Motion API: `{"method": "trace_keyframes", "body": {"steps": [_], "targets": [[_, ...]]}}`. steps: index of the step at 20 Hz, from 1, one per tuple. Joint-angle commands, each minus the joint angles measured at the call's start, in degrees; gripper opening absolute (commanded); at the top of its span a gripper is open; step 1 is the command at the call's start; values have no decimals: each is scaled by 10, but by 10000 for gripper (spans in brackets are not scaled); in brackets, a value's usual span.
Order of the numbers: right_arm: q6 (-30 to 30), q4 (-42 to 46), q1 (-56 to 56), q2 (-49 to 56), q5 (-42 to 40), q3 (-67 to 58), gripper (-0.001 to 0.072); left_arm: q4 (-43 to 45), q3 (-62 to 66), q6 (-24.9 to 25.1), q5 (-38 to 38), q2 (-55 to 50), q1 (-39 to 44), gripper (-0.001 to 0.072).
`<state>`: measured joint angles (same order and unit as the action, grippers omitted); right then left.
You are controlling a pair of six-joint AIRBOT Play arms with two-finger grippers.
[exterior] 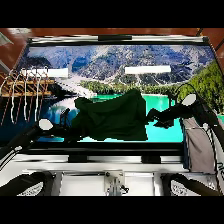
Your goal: Fold the shirts.
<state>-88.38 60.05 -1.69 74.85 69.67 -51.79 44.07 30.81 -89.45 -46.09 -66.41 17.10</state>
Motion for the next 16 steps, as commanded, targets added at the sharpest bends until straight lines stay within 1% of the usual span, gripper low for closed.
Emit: {"method": "trace_keyframes", "body": {"steps": [1,3,4,5,6,7,8,9,14,16], "targets": [[10,-6,0,18,-6,1,648,-37,-5,-6,65,-25,9,594],[10,-7,0,18,-10,1,648,-41,-5,-6,72,-30,9,581],[10,-7,0,18,-10,1,648,-41,-5,-7,76,-30,9,535],[10,-6,0,18,-8,1,648,-41,-5,-12,76,-30,9,342],[10,-5,0,18,-6,1,648,-41,-5,-12,76,-30,9,231],[10,1,0,18,-5,1,648,-41,-5,-11,76,-30,9,154],[9,13,0,18,-3,1,648,-41,-5,1,75,-30,9,67],[2,27,0,18,1,1,648,-41,-4,21,74,-29,9,38],[-1,35,0,19,24,3,648,-40,28,82,29,-29,8,36],[2,24,0,32,24,15,647,-40,45,93,14,-29,8,36]]}}
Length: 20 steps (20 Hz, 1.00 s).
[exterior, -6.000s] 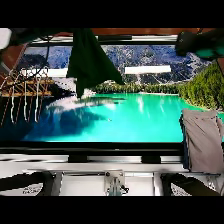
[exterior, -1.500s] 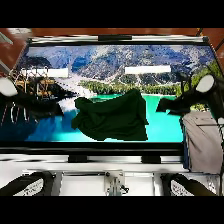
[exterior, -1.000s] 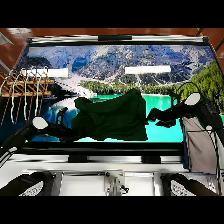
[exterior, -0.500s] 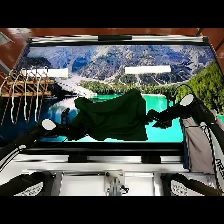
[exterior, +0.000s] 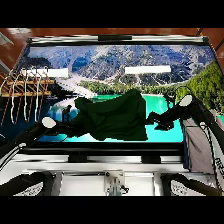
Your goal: Fold the shirts.
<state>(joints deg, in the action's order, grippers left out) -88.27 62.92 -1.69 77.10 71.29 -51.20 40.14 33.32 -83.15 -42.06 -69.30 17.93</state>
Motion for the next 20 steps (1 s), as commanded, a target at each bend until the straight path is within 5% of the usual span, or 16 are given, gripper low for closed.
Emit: {"method": "trace_keyframes", "body": {"steps": [1,6,7,8,9,16,20], "targets": [[8,-19,1,21,8,19,647,-1,28,33,-33,0,-1,36],[26,-24,69,83,1,28,639,-1,65,57,-56,0,-1,36],[31,-20,81,93,4,28,522,-1,76,61,-56,0,-2,36],[31,-14,88,95,6,28,225,-1,92,72,-57,1,-2,36],[28,-10,89,93,12,26,70,-1,112,88,-62,1,-2,36],[77,105,26,-36,141,-208,71,-1,497,150,-146,1,-79,36],[105,148,-11,-151,97,-451,71,-1,812,150,-153,6,-163,36]]}}
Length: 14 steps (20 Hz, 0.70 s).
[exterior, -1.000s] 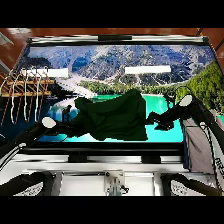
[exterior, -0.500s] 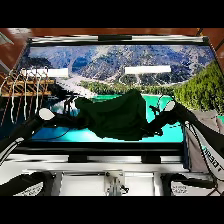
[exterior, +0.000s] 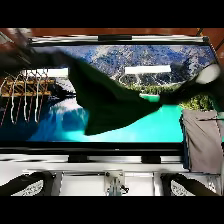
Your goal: Fold the shirts.
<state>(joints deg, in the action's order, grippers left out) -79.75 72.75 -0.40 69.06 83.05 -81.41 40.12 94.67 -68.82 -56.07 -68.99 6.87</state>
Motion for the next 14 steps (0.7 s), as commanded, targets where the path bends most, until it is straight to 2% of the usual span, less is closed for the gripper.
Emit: {"method": "trace_keyframes", "body": {"steps": [1,3,6,8,9,11,13,14], "targets": [[17,70,-28,-96,-43,-200,71,0,255,6,-11,8,-74,36],[9,108,-28,-136,-74,-270,71,0,298,6,11,40,-115,36],[-12,120,-28,-178,-81,-313,71,0,252,7,26,121,-166,36],[-38,126,-28,-196,-67,-313,71,30,206,6,0,171,-194,36],[-48,134,-28,-198,-45,-313,71,81,189,-7,-38,191,-205,36],[-67,161,-28,-187,37,-312,72,180,167,-79,-160,213,-216,36],[-83,178,-28,-155,127,-308,72,203,124,-95,-279,224,-216,35],[-83,174,-28,-134,159,-290,71,203,80,-104,-311,236,-208,35]]}}
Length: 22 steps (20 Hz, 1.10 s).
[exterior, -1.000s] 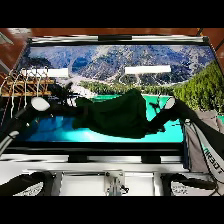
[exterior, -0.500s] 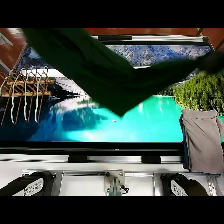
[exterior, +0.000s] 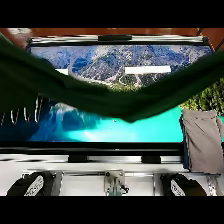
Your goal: Fold the shirts.
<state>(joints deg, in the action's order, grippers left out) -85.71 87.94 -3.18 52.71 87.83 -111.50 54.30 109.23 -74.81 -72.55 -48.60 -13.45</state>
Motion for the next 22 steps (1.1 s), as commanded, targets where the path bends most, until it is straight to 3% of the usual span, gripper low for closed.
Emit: {"method": "trace_keyframes", "body": {"steps": [1,2,4,7,10,12,13,14,15,17,19,20,22], "targets": [[-16,15,0,49,124,40,71,64,-127,-54,-145,51,8,35],[-8,4,0,68,111,82,71,61,-191,-54,-141,71,19,35],[-5,-6,0,115,11,150,72,57,-334,-57,-131,105,44,35],[-57,-59,0,218,-159,168,71,-12,-508,-71,-56,130,83,36],[-100,-150,0,316,-280,168,72,-45,-586,-80,59,123,121,36],[-116,-181,0,366,-303,168,73,-44,-597,-84,107,110,136,36],[-123,-191,0,386,-285,168,123,-44,-596,-81,113,102,137,36],[-136,-193,-5,400,-249,168,393,-44,-596,-77,113,94,137,36],[-126,-203,-12,407,-200,167,604,-44,-596,-77,113,87,137,36],[-62,-212,-42,403,-34,167,625,-44,-596,-77,113,81,137,37],[-35,-195,-77,393,143,171,624,-44,-596,-77,112,81,137,37],[-25,-194,-91,376,193,196,622,-44,-596,-77,109,81,137,36],[-21,-189,-103,309,133,306,554,-44,-596,-71,96,82,137,37]]}}
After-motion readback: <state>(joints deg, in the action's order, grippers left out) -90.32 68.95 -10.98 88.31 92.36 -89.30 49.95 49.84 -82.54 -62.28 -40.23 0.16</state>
